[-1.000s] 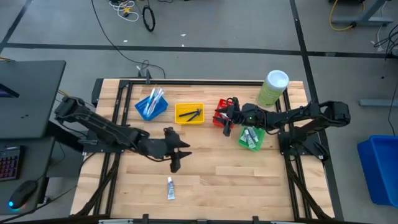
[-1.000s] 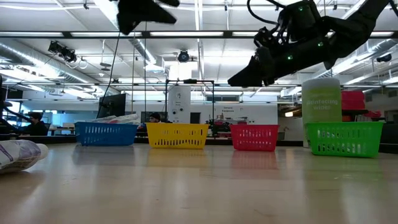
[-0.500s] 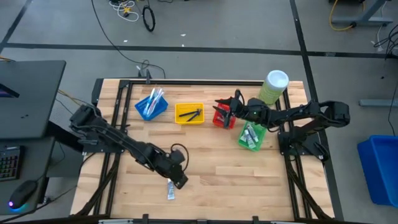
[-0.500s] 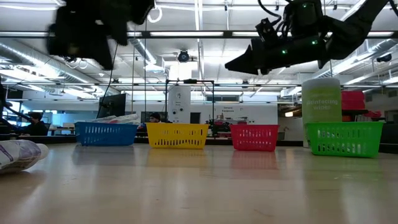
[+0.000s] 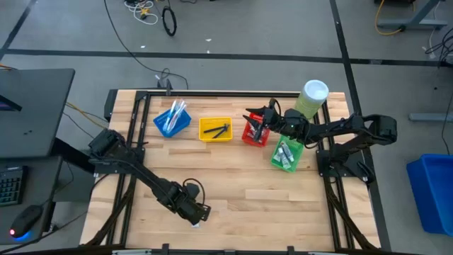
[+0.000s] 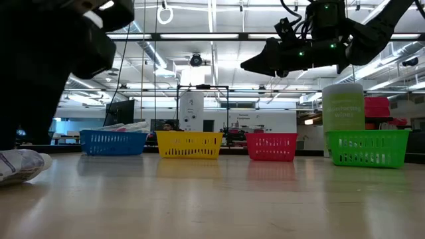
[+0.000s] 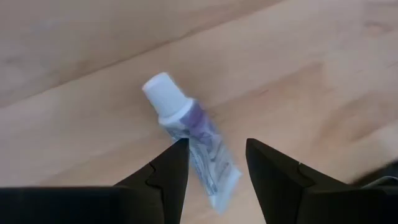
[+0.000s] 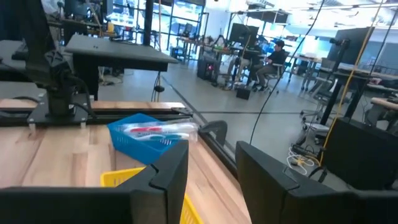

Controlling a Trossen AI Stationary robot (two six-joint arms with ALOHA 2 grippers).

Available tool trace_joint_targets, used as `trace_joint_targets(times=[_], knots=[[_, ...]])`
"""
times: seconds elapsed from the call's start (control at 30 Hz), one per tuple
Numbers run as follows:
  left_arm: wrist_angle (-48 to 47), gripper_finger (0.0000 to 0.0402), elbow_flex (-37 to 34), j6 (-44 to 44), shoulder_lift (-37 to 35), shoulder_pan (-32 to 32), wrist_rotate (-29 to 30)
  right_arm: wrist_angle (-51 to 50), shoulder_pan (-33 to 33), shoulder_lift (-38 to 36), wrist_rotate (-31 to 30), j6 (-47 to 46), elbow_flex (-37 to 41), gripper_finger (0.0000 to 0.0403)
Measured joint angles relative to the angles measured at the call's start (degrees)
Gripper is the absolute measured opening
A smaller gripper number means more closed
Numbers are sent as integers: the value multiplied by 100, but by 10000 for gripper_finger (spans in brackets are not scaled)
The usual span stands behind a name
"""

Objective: Pick & Place Travel size toiletries
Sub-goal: Put the white toothpaste into the green bin

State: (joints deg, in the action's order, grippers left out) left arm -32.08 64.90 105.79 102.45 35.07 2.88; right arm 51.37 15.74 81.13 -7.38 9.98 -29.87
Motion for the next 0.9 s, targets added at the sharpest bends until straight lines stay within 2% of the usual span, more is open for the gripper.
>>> trace_joint_targets(times=[0.13, 0.23, 0.43, 0.6, 0.7, 0.9], knots=[[193, 169, -6, -2, 210, 2, -13, -3, 1, 32, 3, -3, -17, 140], [274, 169, -9, -28, 361, -9, -251, -44, 1, 31, 4, -4, -17, 140], [125, 169, -118, 126, 361, -2, -376, -132, 1, 32, 5, -4, -17, 136], [43, 168, -118, -618, 355, -25, -391, -240, 1, 30, 7, -4, -17, 134], [38, 154, -120, -893, 355, -54, -330, -290, 1, 30, 7, -7, -17, 135], [53, 101, -103, -1191, 353, -185, -119, -401, -2, 30, 5, -7, -17, 131]])
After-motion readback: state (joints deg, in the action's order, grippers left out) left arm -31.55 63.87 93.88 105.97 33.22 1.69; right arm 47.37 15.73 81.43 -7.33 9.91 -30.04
